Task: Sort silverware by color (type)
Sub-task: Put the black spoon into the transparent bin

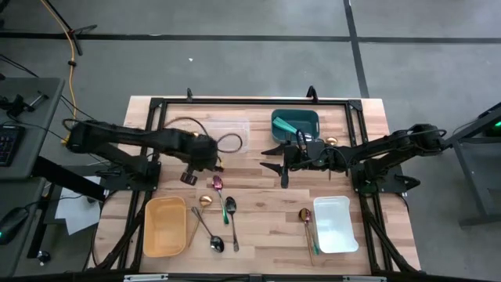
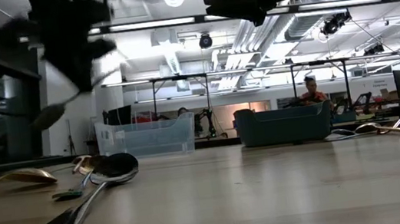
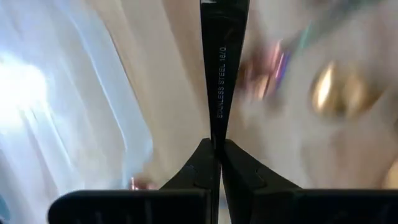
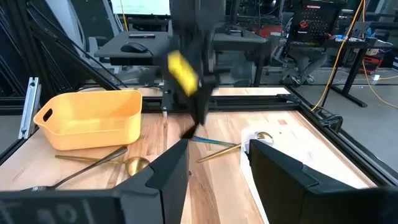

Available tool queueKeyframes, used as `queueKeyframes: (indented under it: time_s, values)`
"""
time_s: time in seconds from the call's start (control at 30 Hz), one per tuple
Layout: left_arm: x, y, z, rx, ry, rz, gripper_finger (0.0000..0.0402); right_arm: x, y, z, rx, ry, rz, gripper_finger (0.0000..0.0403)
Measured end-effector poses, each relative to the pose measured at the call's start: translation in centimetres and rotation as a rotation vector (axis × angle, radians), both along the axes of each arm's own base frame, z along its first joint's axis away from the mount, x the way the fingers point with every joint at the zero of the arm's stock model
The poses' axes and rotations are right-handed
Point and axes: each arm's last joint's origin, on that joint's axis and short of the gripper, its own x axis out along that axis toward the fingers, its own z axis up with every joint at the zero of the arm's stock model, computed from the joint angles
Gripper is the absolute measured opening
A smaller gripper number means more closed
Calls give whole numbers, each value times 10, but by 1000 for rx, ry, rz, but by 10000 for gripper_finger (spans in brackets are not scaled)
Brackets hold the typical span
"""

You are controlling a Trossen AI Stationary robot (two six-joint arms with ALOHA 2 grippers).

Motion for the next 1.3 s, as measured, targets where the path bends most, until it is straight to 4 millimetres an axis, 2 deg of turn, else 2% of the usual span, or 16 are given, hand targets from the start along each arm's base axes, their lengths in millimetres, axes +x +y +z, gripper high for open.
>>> queueKeyframes:
  time_s: [0.13,0.27,0.4,0.6,0.77,1.3]
  values:
    - [-10,-5,38,-142,-411,-37,5,0,1,0,0,0,3,165]
    - [-26,-8,53,-229,-830,-137,5,0,1,0,2,0,5,165]
    - [-40,-9,36,-248,-1130,-178,5,0,1,0,2,-1,5,165]
    - [-57,-7,-15,-239,-1420,-87,5,0,1,0,1,0,5,165]
    - [-69,-3,-38,-206,-1494,39,5,0,1,0,1,-1,5,165]
    - [-70,-3,-38,-205,-1504,52,6,0,1,0,1,-1,1,165]
